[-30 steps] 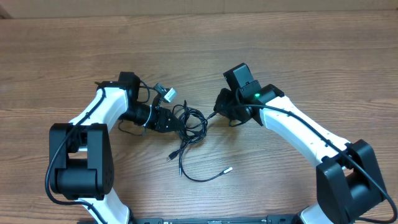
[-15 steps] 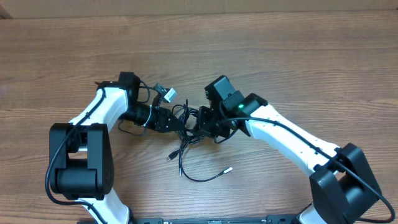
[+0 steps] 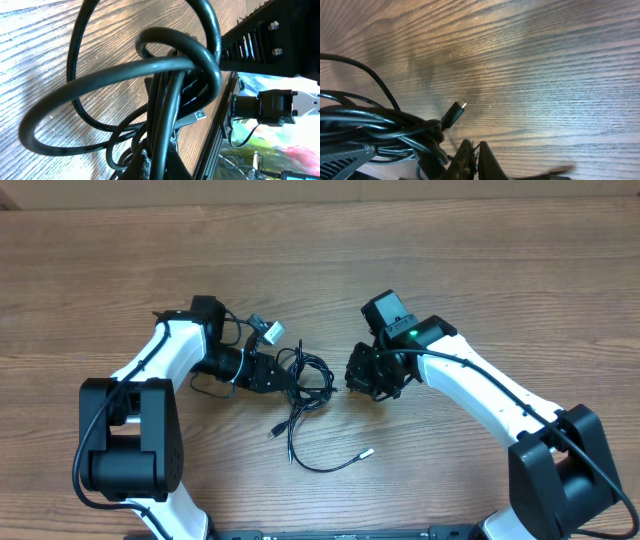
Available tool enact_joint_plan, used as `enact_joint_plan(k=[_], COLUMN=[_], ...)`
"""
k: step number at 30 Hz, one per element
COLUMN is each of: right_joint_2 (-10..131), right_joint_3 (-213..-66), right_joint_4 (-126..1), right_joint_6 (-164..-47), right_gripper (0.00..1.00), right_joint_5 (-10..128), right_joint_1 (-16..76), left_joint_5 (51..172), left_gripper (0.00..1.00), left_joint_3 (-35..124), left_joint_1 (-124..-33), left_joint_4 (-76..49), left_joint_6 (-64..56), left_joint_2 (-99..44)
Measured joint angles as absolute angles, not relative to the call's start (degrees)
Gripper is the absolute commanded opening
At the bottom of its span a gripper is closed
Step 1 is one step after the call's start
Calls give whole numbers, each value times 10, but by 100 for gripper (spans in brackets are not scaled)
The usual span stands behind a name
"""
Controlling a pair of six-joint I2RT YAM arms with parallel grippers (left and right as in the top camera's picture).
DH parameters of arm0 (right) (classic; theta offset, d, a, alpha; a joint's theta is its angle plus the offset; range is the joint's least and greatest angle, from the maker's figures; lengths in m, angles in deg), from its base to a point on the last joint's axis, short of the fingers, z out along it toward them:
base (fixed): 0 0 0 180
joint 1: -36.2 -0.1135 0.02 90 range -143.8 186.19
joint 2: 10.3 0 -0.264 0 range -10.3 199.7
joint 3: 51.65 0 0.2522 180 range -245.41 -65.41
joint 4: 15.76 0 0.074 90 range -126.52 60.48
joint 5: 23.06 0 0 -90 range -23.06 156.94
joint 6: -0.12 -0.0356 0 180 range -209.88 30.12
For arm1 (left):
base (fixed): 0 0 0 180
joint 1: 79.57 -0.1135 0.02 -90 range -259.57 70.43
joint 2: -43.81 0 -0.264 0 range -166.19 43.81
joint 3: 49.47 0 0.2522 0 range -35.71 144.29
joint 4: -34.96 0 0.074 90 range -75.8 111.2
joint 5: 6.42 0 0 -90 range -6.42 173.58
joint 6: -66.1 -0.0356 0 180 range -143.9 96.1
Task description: Untangle cables
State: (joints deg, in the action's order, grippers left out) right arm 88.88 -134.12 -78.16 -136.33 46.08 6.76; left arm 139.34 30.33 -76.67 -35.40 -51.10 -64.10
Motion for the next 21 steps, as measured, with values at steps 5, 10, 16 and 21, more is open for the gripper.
enact_joint_plan(k=[5, 10, 16, 21], right_joint_2=[889, 889, 889, 889], right_joint_3=[-1341, -1341, -1341, -1341], right_joint_4=[-771, -756, -793, -817], right_joint_6=[-1363, -1363, -1363, -1349], right_gripper=[4, 4, 4, 4], right_joint_5=[383, 354, 386, 393], right_joint_1=[65, 55, 67, 70], left_joint_5=[1393, 1393, 1393, 1393], left_gripper=[4, 4, 4, 4], left_joint_3=[303, 303, 303, 303], left_joint_1=[-767, -767, -766, -766], left_joint_4=[-354, -354, -354, -354], left_joint_6=[-511, -511, -511, -511], left_joint_2=[-641, -641, -641, -641])
